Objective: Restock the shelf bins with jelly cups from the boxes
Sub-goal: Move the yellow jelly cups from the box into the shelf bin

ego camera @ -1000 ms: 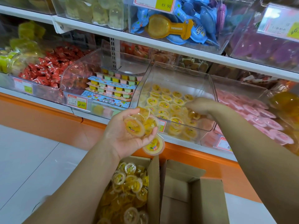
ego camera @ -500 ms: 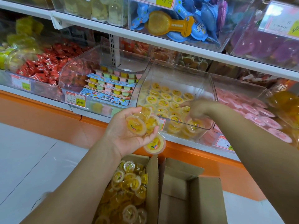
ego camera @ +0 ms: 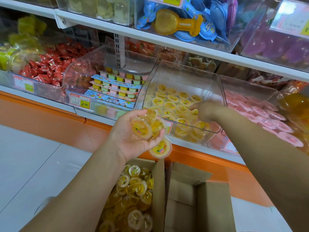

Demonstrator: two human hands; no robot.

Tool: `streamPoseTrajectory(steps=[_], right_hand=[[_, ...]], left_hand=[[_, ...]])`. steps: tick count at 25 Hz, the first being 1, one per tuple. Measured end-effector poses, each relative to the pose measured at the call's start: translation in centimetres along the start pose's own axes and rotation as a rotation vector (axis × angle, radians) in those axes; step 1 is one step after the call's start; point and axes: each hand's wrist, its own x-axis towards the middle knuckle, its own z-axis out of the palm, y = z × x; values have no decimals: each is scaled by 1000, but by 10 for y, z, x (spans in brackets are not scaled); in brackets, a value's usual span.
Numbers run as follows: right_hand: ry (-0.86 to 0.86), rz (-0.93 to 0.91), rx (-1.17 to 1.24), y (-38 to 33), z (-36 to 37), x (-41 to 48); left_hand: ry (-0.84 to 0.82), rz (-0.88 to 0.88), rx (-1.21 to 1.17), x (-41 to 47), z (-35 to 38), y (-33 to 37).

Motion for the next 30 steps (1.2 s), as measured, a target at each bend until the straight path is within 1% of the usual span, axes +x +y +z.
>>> streamPoseTrajectory(steps=[2, 6, 10, 12, 14, 15, 16, 17, 18, 19, 20, 21, 22, 23, 24, 25, 27, 29, 30], right_hand=[[-5, -18, 37, 0, 1, -1], [-67, -72, 232, 3, -2, -1], [-96, -72, 290, 2, 0, -4], [-98, -54, 401, 4, 2, -4], [-123, -34, 537, 5, 1, -5], [-93, -43, 604, 6, -1, -6], [-5, -70, 686, 4, -5, -9], [104, -120, 821, 1, -9, -14], [166, -189, 1008, -5, -15, -23], [141, -271, 1208, -13, -21, -35], [35, -370, 1354, -21, -25, -47], [-105, -454, 1390, -30, -27, -58], [-229, -510, 1339, -38, -24, -66], [-319, -541, 1281, -46, -19, -71], [-356, -546, 1253, -53, -13, -71], [-354, -526, 1281, -60, -8, -69], [-299, -474, 1362, -65, -1, -61], [-207, -462, 1389, -61, -6, -52], [-132, -444, 1405, -57, -11, -44]], left_hand=[[1, 2, 0, 0, -1, 0], [5, 3, 4, 1, 0, 0], [1, -10, -6, 2, 3, -2], [-8, -18, -5, 1, 4, -3], [-6, -20, -10, 1, 3, -3], [-2, -17, -23, 1, 4, -3], [-3, -9, -41, 0, 4, -3], [-12, 4, -70, -1, 5, -2], [-19, 24, -110, -3, 6, -1], [-24, 49, -165, -4, 7, 1], [-31, 78, -231, -4, 8, 2], [-40, 116, -296, -4, 7, 4], [-50, 164, -344, -3, 6, 6], [-55, 212, -379, -2, 6, 8], [-53, 253, -404, 0, 5, 9], [-50, 280, -424, 0, 5, 11], [-38, 293, -458, 1, 7, 13], [-39, 292, -435, 0, 8, 16], [-36, 298, -411, 0, 7, 18]])
